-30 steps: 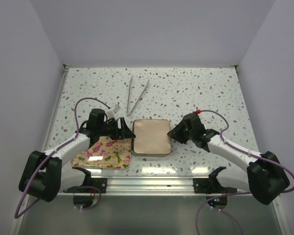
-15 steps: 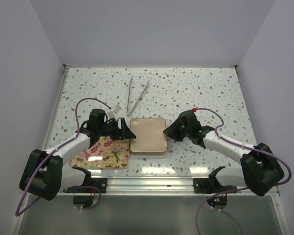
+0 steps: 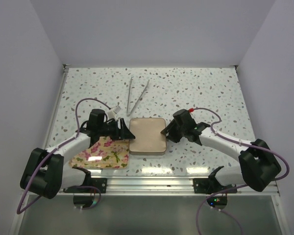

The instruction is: Pack the cookies

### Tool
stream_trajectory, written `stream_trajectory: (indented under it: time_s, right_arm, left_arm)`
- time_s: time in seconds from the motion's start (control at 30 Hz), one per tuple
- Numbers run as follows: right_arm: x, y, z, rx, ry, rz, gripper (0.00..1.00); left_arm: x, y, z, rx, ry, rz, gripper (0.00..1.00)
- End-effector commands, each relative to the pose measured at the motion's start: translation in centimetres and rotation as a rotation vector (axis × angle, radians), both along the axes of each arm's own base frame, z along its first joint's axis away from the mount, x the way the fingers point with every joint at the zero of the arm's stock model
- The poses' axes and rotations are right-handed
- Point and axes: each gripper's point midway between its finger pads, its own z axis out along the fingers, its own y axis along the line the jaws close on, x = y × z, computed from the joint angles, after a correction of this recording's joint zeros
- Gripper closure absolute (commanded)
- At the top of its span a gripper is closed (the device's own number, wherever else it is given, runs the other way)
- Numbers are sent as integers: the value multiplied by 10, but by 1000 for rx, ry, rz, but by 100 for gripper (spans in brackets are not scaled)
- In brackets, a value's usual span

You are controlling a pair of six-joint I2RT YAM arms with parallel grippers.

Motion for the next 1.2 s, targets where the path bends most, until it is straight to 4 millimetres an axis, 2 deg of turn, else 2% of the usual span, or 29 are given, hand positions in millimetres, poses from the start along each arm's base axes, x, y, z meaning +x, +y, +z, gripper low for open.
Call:
stream_trajectory:
  time_s: [0.0, 0.13, 0.33, 0.5, 0.73, 0.87, 0.9, 1.0, 1.1, 1.17]
  right_arm:
    - [-3, 21, 16, 44, 15, 26, 55]
    - [-4, 30, 20, 48, 13, 44, 55]
    - [-3, 30, 20, 26, 4, 42, 55]
    - [-4, 28, 19, 20, 6, 41, 55]
    - [1, 26, 30, -13, -32, 62, 53]
    - [5, 23, 40, -53, -58, 80, 51]
    - [8, 25, 46, -51, -71, 86, 50]
    - [11, 21, 56, -73, -102, 91, 48]
    - [17, 19, 70, -96, -143, 101, 37]
    - [18, 17, 74, -123, -153, 119, 31]
  left_arm:
    - [-2, -3, 1, -11, -15, -41, 38]
    - [-2, 6, -21, 71, 49, -2, 51]
    - [4, 23, -54, 209, 146, 69, 58]
    - [16, 26, -59, 242, 166, 96, 71]
    - [21, 24, -51, 239, 151, 97, 72]
    - [29, 27, -40, 260, 118, 109, 65]
    - [33, 27, -34, 264, 109, 114, 56]
    - [42, 31, -25, 291, 78, 135, 36]
    - [49, 33, -18, 302, 59, 151, 27]
    - [51, 33, -16, 302, 58, 159, 25]
